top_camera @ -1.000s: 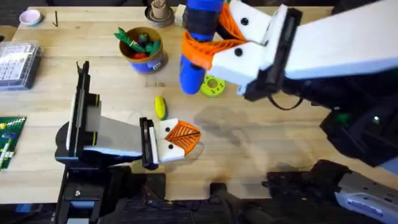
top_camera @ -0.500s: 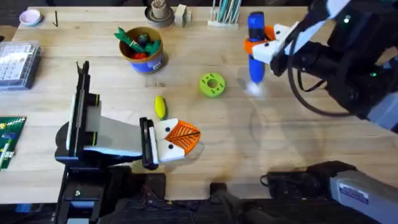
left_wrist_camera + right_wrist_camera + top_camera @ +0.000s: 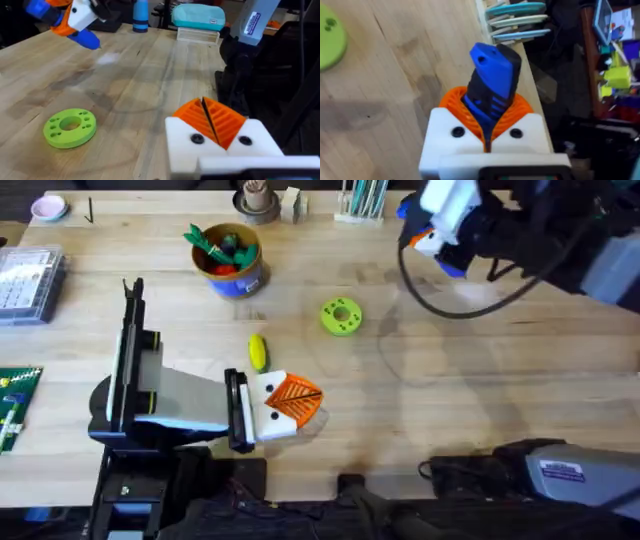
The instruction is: Pick up the gripper from the table and insert it into the empty holder that is missing its gripper. Then pick up a screw, insert it into the mounting hole, and use the screwdriver to tighten it. Finally, clean up the table by picking up the vegetable and placing it into the bucket.
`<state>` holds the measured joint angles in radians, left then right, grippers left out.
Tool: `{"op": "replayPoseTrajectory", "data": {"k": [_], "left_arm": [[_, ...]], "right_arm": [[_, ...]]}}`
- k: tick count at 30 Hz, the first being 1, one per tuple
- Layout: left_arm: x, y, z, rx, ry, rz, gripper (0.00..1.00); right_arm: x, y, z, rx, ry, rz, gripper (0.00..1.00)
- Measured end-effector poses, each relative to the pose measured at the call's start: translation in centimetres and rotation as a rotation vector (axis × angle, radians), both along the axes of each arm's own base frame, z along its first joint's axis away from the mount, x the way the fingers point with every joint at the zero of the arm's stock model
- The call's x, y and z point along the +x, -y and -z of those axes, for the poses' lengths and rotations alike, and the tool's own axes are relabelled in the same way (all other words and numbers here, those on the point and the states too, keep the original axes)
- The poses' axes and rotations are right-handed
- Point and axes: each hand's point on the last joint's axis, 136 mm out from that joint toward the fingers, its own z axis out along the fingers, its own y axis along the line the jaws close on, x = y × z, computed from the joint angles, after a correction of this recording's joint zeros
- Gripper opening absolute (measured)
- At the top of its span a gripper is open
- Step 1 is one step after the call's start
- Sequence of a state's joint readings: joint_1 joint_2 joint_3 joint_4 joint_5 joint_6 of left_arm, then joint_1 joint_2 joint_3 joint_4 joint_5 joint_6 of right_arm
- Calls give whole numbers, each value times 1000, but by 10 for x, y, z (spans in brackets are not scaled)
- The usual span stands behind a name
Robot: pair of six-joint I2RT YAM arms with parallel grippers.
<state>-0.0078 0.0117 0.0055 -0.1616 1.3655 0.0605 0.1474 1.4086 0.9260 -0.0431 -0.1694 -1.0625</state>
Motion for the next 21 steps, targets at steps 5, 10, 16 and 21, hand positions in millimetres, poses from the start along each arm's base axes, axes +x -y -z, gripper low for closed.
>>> {"op": "replayPoseTrajectory", "data": {"k": [5, 10, 16, 21], "left_arm": [[0, 0, 0, 0, 0, 0, 3], [0, 0, 0, 0, 0, 0, 3], [0, 0, 0, 0, 0, 0, 3], [0, 0, 0, 0, 0, 0, 3]], "right_arm": [[9, -14, 45, -175, -44, -96, 21], [16, -25, 101, -275, -109, -156, 21], [19, -23, 127, -318, -147, -158, 21], [21, -25, 132, -287, -170, -137, 166]]}}
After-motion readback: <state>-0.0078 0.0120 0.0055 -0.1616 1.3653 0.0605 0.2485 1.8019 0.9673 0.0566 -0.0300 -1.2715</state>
